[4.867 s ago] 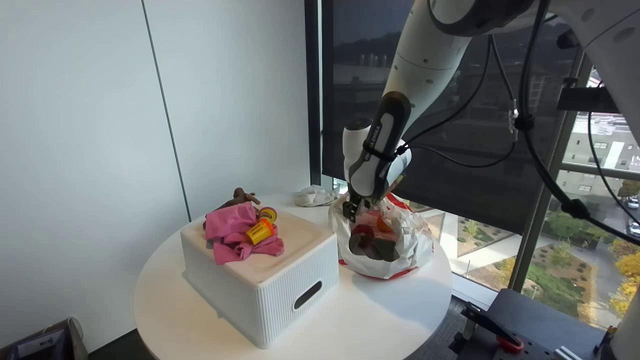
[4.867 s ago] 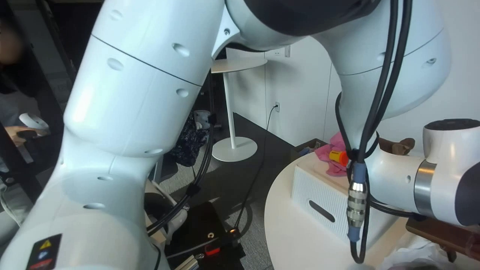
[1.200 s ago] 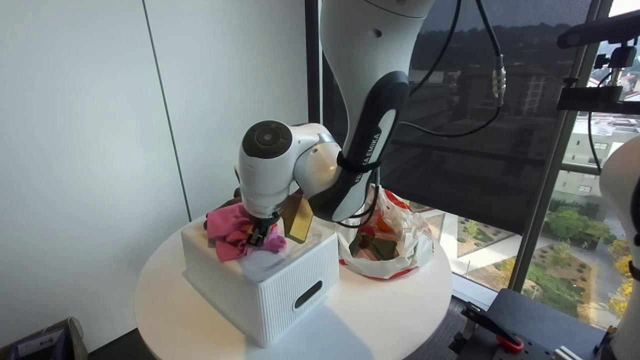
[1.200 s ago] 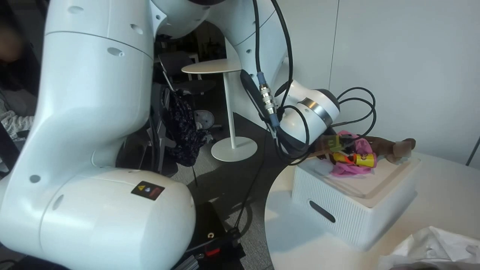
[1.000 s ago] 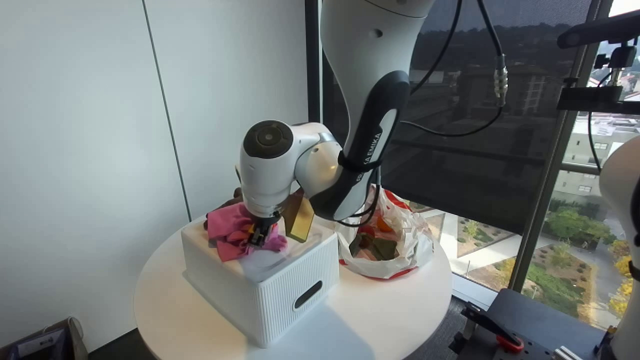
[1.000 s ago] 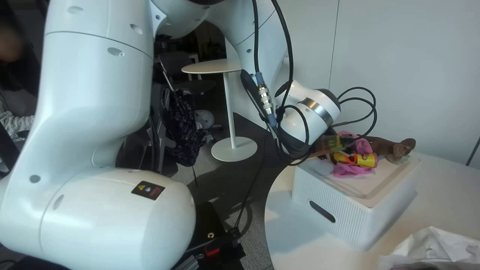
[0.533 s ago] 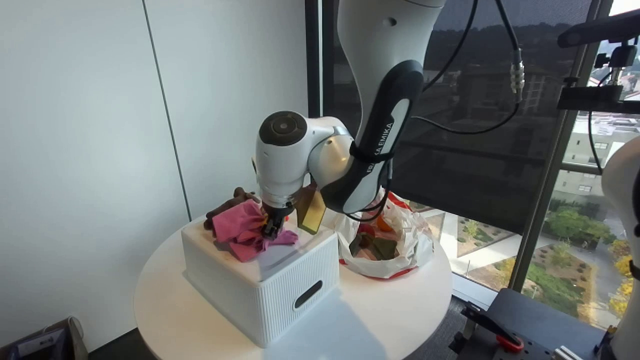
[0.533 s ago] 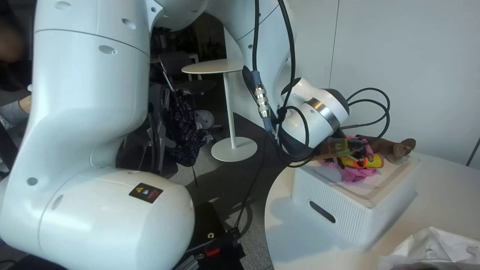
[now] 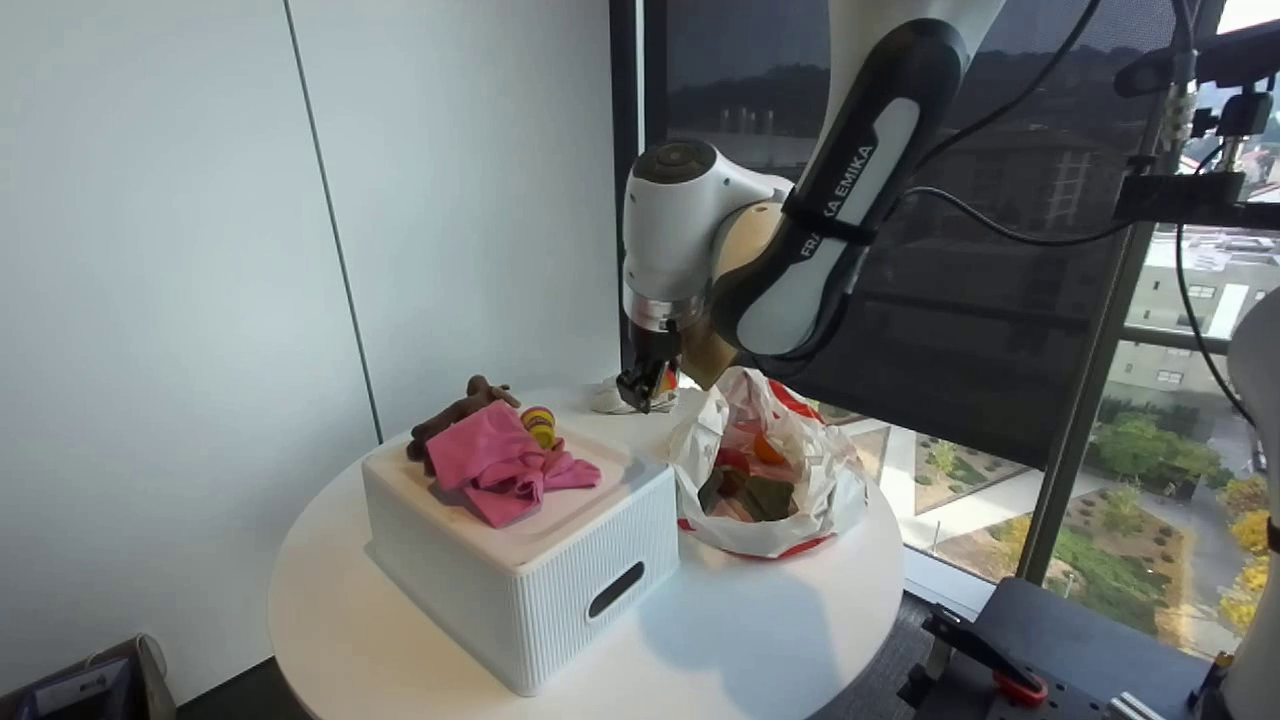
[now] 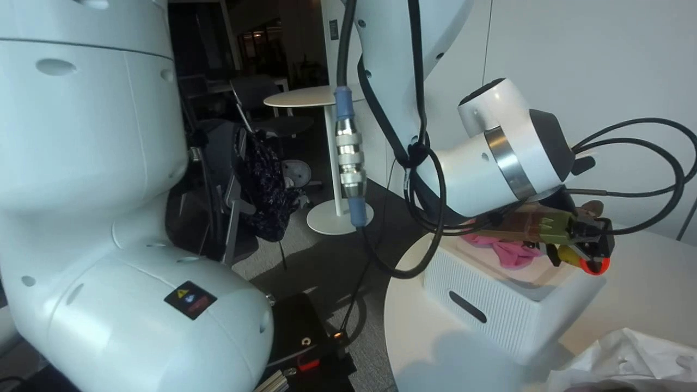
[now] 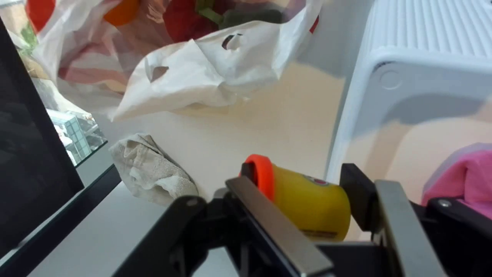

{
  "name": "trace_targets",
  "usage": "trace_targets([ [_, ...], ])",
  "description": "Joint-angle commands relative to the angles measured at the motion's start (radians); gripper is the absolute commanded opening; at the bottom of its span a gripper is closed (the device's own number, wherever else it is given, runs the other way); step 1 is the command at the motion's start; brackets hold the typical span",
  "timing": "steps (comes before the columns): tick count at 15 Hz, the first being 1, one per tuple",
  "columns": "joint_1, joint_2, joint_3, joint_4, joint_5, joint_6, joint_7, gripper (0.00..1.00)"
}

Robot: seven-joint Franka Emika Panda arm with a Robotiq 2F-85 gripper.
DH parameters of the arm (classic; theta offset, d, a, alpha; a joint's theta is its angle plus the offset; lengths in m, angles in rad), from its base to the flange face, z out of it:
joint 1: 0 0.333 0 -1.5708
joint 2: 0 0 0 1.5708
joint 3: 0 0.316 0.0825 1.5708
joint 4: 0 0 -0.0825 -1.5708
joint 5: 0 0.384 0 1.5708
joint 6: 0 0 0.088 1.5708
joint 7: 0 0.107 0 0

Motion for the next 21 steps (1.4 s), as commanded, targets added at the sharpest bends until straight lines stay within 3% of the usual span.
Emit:
trace_targets([
  [1,-0.063,-0.037,-0.005,-0.043,0.128,-0.087,-0.082,0.34],
  [4,-0.116,0.031,-0.019,-0.025,0.177,-0.136,-0.08,0.34],
  [5,-0.28,0.036,0.125,-0.013,0.154,-0.164,-0.055,0.34],
  [10,-0.532,0.215,0.291,0.075,0.164,-0.141,-0.056,0.34],
  [12,-0.573,0.288,0.307,0.13,0.13,-0.084,-0.044,0.34],
  [16,-0.547,0.421,0.249,0.247,0.074,-0.005,0.004,0.34],
  [17,-0.541,0.449,0.233,0.272,0.058,0.002,0.017,0.84],
  [18,-0.535,0.467,0.221,0.29,0.048,0.003,0.026,0.84],
  [21,-0.512,0.48,0.192,0.304,0.009,-0.021,0.027,1.0],
])
